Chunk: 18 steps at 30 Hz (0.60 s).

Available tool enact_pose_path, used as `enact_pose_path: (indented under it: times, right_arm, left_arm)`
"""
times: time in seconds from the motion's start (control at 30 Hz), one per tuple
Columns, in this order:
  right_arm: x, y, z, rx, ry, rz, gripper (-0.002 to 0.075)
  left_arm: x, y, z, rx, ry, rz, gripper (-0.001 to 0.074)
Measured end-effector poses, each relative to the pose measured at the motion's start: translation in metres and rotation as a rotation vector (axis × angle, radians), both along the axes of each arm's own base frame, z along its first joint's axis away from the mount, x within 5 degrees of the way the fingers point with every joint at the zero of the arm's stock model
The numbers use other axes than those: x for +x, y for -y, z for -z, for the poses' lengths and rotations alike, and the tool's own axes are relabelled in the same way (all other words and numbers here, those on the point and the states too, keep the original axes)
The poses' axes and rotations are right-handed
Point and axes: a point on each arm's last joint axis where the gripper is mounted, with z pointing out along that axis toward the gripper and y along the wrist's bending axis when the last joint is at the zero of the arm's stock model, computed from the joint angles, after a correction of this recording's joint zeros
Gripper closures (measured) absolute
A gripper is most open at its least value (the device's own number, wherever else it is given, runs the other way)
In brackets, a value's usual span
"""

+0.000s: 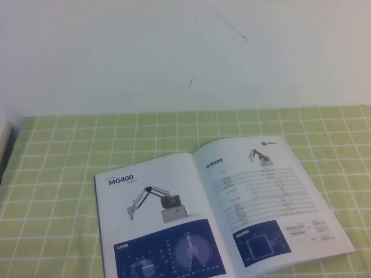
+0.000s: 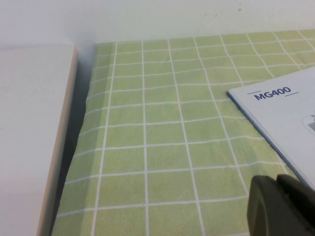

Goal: Close book
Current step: 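Close the open booklet and leave it lying on the table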

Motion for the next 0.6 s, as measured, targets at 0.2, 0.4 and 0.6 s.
enact_pose_path:
  times: [0.2,0.4,0.6]
  right_arm:
    - [0.0,0.0,0.0,0.0,0.0,0.0,0.0729]
    - [0.0,0.0,0.0,0.0,0.0,0.0,0.0729]
    - [0.0,0.0,0.0,0.0,0.0,0.0,0.0729]
  left_arm:
    - [0.0,0.0,0.0,0.0,0.0,0.0,0.0738]
    - [0.0,0.0,0.0,0.0,0.0,0.0,0.0738]
    - [0.0,-0.0003,0.0,0.009,0.001,-0.001,0.0738]
